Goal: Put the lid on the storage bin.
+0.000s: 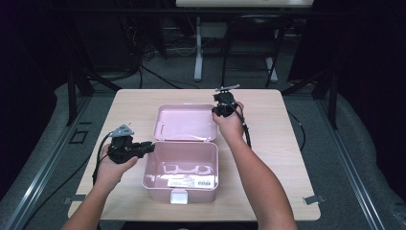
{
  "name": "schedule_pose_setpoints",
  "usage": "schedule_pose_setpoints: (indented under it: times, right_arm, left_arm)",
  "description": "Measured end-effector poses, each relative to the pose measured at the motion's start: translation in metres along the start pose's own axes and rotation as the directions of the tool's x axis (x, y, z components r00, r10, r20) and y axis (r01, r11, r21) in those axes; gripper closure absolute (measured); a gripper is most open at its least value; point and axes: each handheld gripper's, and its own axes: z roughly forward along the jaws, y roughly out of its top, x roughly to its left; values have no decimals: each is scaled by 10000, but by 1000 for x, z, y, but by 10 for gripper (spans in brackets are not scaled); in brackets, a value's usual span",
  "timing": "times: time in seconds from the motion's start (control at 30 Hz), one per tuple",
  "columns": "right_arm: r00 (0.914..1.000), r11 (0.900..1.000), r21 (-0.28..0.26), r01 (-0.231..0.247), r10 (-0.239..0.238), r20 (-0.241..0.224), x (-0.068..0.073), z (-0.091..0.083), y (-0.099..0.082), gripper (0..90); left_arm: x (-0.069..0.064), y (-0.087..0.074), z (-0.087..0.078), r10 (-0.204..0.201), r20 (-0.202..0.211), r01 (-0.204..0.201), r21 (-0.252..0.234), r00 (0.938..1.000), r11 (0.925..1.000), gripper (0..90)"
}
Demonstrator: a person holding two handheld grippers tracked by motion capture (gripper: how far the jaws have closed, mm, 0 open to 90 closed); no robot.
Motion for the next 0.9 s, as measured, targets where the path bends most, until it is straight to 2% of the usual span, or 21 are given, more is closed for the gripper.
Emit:
schedule_pose_setpoints:
  times: [0.23,0.53,0.9]
  right_arm:
    - [9997,9994,-306,169,-164,180,4,-11,4,822]
    - [9995,9972,-683,291,-284,122,7,-30,11,834]
    - [9984,9925,-1095,545,-529,174,13,-44,13,842]
  left_arm:
    - [0,0,-1,-15,53,15,66,10000,10000,752]
    - [0,0,1,-51,77,51,20,10000,10000,752]
    - [0,-1,2,-113,97,113,45,9999,9999,750]
